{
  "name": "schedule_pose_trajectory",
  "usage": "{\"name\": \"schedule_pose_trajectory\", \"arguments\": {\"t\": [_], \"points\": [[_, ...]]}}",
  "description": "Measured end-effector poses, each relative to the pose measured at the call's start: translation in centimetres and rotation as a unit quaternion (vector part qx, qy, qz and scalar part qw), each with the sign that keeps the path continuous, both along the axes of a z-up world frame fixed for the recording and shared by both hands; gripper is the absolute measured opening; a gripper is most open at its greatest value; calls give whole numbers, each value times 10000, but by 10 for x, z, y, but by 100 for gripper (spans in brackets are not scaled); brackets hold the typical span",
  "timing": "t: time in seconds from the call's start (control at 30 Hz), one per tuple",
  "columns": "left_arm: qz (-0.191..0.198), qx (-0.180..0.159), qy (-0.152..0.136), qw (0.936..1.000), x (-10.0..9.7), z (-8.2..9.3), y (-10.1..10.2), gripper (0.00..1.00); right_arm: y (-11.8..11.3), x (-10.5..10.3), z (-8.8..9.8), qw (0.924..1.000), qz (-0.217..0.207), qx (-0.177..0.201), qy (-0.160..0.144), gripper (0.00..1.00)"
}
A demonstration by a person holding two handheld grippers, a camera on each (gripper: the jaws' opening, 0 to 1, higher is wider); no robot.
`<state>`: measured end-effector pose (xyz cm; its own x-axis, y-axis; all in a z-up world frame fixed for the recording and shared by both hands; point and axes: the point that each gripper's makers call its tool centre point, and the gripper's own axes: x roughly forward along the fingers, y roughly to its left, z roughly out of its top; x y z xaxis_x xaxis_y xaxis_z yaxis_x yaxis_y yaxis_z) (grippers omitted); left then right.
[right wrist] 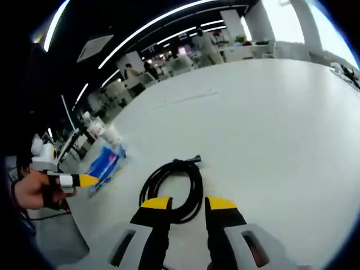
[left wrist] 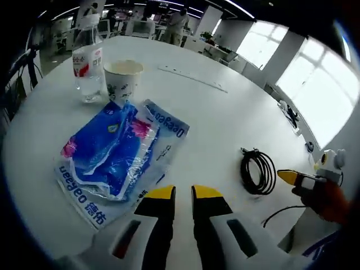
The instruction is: Arrange the tabletop items into an orderly group along one side of the table until the central work area is clear of visible clutter.
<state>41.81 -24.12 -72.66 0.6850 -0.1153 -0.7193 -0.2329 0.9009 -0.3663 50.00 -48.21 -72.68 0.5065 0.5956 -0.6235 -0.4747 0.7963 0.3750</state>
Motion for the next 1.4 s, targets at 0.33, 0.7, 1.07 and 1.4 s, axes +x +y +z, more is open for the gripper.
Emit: {"name": "schedule_pose_trajectory", "arguments": {"t": [0.33, 0.7, 1.07, 1.4], "points": [[378, 24, -55, 9993, -21, 3, 21, 10, 15, -15, 7, 9987, 492, -73, -134, 27], [705, -38, -57, 9975, -37, 3, 41, 10, 39, -32, 13, 9962, 815, -208, -209, 28], [671, -189, 35, 9976, -51, -3, 50, 10, 69, -61, 31, 9882, 1301, -566, -571, 33], [774, -438, -51, 9960, -41, -4, 62, 10, 71, -81, 43, 9934, 844, -566, -524, 33]]}}
